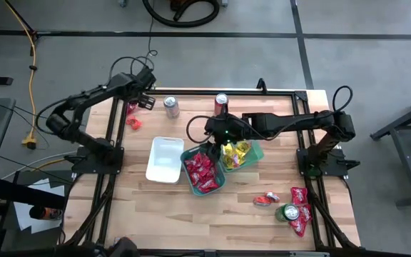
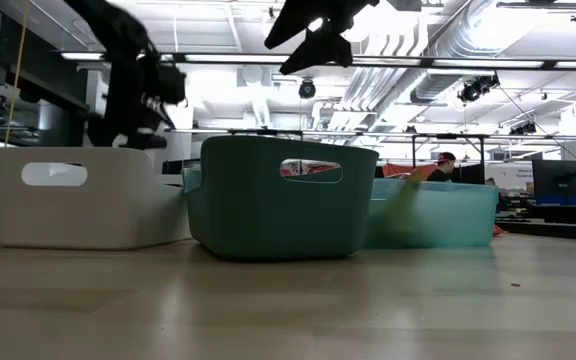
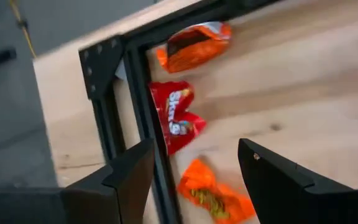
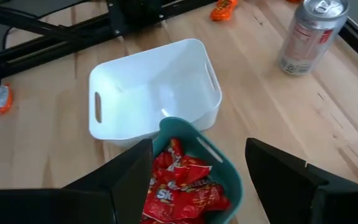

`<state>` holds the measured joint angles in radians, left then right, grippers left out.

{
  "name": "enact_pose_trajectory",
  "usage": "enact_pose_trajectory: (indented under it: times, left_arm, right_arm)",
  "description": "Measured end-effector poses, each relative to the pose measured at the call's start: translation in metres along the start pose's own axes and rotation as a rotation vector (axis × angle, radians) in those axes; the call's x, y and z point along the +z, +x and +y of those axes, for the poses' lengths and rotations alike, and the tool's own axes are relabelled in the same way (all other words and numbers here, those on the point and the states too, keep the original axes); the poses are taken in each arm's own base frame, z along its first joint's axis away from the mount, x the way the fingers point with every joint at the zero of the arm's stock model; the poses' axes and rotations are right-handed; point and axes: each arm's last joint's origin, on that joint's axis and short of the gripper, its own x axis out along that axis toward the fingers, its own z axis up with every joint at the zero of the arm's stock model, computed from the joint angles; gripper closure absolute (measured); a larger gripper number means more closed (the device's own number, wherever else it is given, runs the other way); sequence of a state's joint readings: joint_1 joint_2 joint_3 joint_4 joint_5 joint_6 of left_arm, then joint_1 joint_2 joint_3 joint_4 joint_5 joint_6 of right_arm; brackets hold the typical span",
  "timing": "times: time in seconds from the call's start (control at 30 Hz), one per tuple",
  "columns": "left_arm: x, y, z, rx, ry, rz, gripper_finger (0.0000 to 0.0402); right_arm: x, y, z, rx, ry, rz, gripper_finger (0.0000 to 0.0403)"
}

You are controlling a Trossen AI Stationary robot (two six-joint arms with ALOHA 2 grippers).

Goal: Sort candy
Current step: Put the red candy into the green bin

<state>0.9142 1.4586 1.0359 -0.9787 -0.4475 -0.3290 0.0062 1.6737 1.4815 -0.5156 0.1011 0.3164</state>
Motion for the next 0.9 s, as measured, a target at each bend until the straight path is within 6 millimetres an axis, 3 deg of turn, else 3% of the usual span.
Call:
enact_pose_trajectory:
  times: [0.23,0.9]
  left_arm:
    - [0.002,0.026,-0.007,-0.010,-0.135,-0.054,0.0181]
    - [-0.005,0.086,-0.038,0.304,-0.093,0.018,0.0228]
  right_arm:
    - [-0.002,-0.001,0.007,0.015,-0.012,0.004,0.0151]
    - [-0.007,-0.001,0.013,0.021,0.078,0.027,0.0151]
